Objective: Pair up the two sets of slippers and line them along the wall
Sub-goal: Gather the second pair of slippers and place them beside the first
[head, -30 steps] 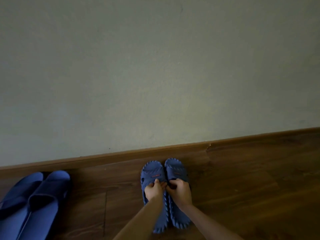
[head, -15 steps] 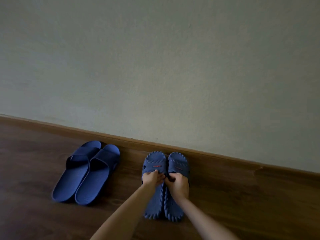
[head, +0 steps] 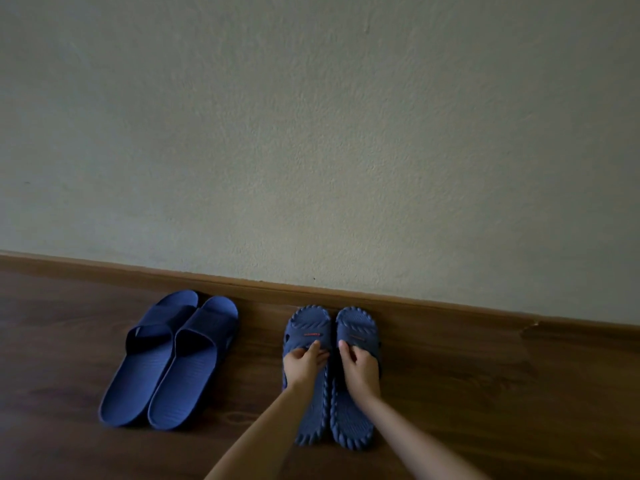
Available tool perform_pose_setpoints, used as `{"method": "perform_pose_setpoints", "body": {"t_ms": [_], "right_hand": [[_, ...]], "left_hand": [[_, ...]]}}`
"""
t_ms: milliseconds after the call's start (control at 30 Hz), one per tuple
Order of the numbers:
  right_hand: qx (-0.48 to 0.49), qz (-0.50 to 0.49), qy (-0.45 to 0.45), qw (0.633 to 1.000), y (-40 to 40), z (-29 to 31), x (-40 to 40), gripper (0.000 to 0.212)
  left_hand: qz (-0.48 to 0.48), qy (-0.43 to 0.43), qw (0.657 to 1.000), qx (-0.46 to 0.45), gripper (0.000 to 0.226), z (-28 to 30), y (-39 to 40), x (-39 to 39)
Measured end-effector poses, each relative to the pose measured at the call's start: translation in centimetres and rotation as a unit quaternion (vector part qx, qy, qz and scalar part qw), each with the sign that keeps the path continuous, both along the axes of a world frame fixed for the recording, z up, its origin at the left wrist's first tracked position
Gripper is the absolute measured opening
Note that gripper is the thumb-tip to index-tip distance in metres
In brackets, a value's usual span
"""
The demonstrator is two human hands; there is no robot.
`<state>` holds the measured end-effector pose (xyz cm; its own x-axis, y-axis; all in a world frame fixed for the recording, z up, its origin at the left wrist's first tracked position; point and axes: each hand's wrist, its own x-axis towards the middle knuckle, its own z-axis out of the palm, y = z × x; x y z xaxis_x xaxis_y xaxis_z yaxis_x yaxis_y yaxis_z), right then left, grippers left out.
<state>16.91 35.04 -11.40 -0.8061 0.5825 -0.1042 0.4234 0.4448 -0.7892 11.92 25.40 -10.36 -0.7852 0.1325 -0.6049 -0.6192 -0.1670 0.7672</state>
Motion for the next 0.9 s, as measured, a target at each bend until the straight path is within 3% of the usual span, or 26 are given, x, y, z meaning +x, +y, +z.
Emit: {"method": "perform_pose_setpoints", "body": {"t_ms": [233,433,767,900], "right_hand": [[0.038,-0.011,-0.020,0.999,-0.3,0.0,-0.4,0.050],[0.093,0.037,-0.034,0.994,1.1,0.4,-0.4,0.052],[0.047,0.064,-0.027,0.996,2.4,0.2,-0.9,0.051],[0.007,0.067,-0.039,0.997,2.2,-0.5,-0.3,0.050]], "left_hand": [[-0.025,0.036,0.999,-0.029,0.029,0.0,-0.1,-0.6],[-0.042,0.012,0.998,0.039,0.022,0.0,0.2,-0.2],[-0.050,0.007,0.999,0.002,0.012,-0.8,0.7,-0.8],[-0.083,0.053,0.994,-0.049,0.016,-0.8,0.4,-1.0]]}}
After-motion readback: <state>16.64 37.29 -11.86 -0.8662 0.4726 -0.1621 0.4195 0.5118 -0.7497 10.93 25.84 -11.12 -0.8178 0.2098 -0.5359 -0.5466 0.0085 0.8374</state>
